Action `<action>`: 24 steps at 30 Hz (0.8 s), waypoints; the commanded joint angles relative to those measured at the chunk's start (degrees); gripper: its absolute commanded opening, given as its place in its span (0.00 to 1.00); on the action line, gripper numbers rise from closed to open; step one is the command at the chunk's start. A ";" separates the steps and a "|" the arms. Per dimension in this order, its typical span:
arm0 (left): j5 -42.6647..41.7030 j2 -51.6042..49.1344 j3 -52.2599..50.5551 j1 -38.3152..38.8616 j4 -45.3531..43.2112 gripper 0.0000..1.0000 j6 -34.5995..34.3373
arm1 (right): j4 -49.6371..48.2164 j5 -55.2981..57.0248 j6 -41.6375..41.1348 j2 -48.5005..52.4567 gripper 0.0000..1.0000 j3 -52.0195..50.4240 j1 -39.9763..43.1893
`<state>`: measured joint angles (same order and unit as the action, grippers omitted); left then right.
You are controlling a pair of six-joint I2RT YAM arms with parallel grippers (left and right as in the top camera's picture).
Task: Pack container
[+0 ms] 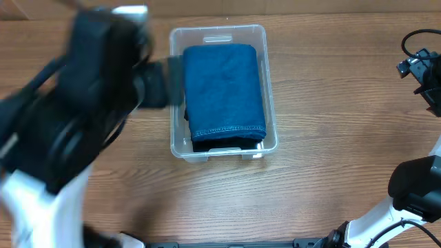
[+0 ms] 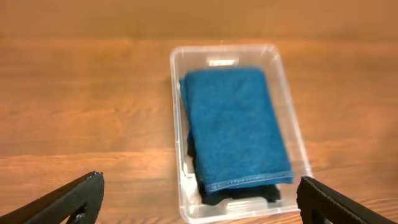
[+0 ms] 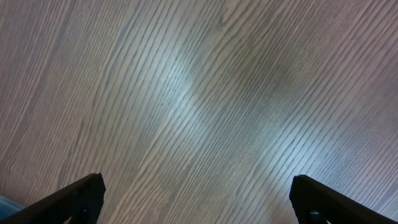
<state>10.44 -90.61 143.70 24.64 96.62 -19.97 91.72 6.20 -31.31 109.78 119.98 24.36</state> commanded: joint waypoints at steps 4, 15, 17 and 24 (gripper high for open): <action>-1.44 18.84 -12.22 0.13 0.15 1.00 -2.93 | -0.13 0.15 -0.26 -0.37 1.00 0.07 0.09; -10.56 36.57 -40.65 0.13 -12.90 1.00 0.09 | -0.13 0.15 -0.26 -0.37 1.00 0.07 0.09; -10.49 41.86 -45.92 0.13 -14.49 1.00 -0.04 | -0.13 0.17 -0.26 -0.37 1.00 0.09 0.09; -10.29 46.01 -51.08 0.13 -5.09 1.00 -4.94 | -0.13 0.15 -0.26 -0.37 1.00 0.07 0.09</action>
<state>0.99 -44.10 93.34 24.67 88.68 -23.07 91.70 6.17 -31.29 109.78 119.98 24.34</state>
